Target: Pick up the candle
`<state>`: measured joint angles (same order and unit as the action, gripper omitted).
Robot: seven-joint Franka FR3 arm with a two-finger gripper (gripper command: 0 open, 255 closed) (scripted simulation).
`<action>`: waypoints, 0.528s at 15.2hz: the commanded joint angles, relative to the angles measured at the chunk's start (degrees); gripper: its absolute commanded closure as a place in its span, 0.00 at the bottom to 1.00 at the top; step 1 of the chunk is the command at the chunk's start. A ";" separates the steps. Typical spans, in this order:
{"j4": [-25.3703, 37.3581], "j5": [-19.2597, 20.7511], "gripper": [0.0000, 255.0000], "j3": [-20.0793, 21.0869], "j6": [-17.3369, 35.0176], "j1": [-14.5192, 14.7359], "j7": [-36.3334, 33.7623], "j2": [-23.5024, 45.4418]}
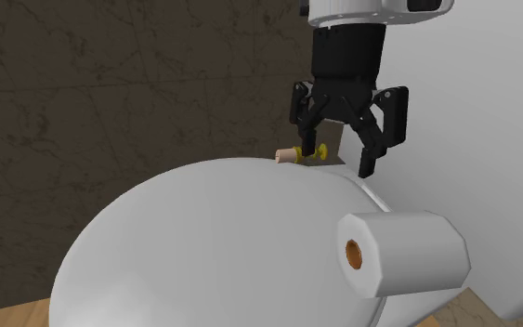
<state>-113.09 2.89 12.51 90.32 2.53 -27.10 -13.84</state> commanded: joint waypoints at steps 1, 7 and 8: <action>3.58 0.90 0.00 1.61 0.21 0.48 -2.81 4.75; 17.16 5.08 0.00 5.03 -1.94 3.10 -10.63 19.61; 19.84 5.93 0.00 5.39 -2.61 3.75 -11.82 22.26</action>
<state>-96.51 7.96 17.33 88.74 5.51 -37.35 5.51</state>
